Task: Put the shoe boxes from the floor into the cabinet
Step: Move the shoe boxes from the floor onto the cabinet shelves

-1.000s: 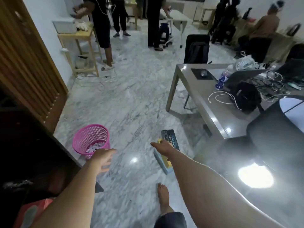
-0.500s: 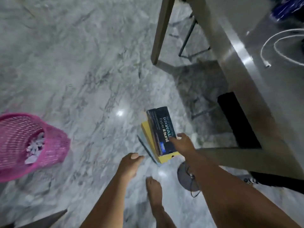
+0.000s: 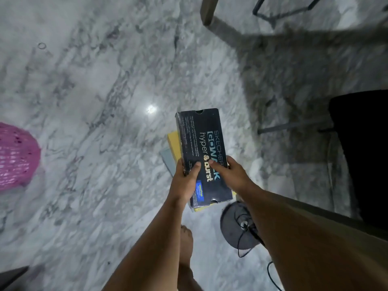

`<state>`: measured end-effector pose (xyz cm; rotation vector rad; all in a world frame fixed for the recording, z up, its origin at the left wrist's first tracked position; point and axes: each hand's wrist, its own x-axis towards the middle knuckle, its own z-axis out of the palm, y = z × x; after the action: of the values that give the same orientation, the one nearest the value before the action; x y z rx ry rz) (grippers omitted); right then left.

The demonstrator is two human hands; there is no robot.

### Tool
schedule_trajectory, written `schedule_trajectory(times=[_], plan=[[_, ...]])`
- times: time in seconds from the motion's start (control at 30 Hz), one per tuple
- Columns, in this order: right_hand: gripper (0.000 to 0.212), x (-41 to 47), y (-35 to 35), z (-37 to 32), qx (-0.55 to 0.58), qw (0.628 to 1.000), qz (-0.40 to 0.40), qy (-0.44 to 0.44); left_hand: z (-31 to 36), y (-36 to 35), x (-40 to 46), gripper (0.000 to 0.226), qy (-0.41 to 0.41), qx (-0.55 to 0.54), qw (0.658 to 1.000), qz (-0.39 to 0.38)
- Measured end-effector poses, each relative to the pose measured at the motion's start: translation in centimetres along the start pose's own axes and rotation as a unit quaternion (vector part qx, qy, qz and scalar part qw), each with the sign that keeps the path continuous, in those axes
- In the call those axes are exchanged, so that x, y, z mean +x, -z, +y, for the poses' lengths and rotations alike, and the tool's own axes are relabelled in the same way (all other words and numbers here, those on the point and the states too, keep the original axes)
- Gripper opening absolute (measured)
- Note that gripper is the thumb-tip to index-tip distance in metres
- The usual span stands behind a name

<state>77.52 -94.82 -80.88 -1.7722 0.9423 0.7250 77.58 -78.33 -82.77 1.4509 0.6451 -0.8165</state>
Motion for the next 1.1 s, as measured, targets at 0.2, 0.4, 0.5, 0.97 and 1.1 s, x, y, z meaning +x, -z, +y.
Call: schedule_trajectory(times=[0.2,0.4,0.5,0.97,1.1], plan=[[0.038,-6.0,-2.0,0.0,-0.031,0.998,-0.045,0.03,-2.1,2.8,-6.5,0.035,-0.004,-0.052,0.999,0.016],[0.051,-16.1,-8.2,2.2,-0.086,0.988,-0.115,0.064,-7.0,10.1,-17.9,0.027,0.002,-0.115,0.991,0.071],[0.054,-23.0,-13.0,3.8,-0.138,0.976,-0.155,0.059,-11.5,15.1,-25.8,0.031,0.002,-0.152,0.981,0.117],[0.076,-54.9,-42.4,7.9,-0.309,0.848,-0.392,0.178,-27.8,42.3,-59.8,0.046,0.022,-0.314,0.88,0.356],[0.054,-59.8,-48.9,4.3,-0.33,0.814,-0.433,0.205,-26.4,48.0,-63.6,0.036,-0.012,-0.395,0.839,0.375]])
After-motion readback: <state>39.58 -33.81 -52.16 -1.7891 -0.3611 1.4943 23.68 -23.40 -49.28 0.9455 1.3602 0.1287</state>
